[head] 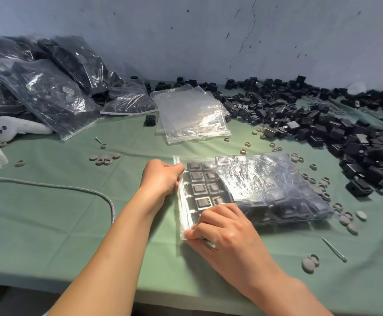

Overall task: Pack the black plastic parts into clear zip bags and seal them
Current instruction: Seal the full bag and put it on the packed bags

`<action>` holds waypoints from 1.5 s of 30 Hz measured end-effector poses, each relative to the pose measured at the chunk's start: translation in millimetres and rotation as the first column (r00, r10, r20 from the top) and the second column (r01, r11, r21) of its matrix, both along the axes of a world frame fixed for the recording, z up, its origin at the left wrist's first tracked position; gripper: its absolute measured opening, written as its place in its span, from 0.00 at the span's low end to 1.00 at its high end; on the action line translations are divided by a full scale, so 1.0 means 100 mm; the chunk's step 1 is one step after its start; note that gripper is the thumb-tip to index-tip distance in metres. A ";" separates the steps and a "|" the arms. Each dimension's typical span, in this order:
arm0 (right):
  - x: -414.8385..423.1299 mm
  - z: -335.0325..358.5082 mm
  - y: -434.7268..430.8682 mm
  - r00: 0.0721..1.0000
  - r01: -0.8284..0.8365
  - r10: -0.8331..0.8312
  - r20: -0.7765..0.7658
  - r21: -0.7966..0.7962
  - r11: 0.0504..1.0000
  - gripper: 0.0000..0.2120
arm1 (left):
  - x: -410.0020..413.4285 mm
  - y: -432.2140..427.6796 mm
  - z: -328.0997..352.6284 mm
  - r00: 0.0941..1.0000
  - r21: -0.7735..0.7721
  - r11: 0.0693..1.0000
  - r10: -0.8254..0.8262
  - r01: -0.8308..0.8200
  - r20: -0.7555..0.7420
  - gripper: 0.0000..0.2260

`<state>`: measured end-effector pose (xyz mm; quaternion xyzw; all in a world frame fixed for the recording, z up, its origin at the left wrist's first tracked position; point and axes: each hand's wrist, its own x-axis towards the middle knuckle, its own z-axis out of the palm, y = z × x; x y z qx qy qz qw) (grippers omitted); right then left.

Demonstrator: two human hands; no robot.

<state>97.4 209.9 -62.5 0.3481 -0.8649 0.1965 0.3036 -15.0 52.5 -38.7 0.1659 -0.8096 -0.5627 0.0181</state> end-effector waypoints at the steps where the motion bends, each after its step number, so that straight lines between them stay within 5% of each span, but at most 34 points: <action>1: 0.00 -0.01 0.00 1.000 -0.002 0.002 -0.004 -0.001 1.000 0.08 | -0.02 0.00 0.01 1.000 -0.008 1.000 0.011 -0.011 -0.005 0.18; 11: 0.03 0.00 0.01 0.995 0.094 -0.096 0.021 0.099 0.991 0.10 | 0.01 -0.09 0.05 0.998 -0.040 0.997 -0.058 0.059 0.021 0.20; 14: 0.01 0.03 0.02 0.993 0.108 -0.113 0.030 0.134 0.985 0.13 | 0.27 -0.17 0.11 0.973 -0.061 0.980 -0.179 0.189 0.145 0.16; 19: 0.01 0.06 -0.01 0.991 0.130 -0.128 -0.023 0.135 0.982 0.02 | 0.75 -0.22 0.19 0.878 -0.030 0.902 -0.411 0.430 0.245 0.15; 23: 0.03 0.07 -0.02 0.991 0.127 -0.120 -0.057 0.130 0.983 0.05 | 0.91 -0.27 0.22 0.780 -0.052 0.805 -0.553 0.591 0.293 0.13; 31: 0.02 0.04 -0.01 0.994 0.092 -0.087 -0.070 0.068 0.993 0.09 | 1.06 -0.25 0.21 0.799 -0.013 0.819 -0.556 0.574 0.229 0.08; 45: 0.05 0.07 -0.04 0.996 0.061 -0.057 -0.069 0.065 0.996 0.04 | 1.10 -0.21 0.18 0.822 0.088 0.837 -0.548 0.541 0.154 0.18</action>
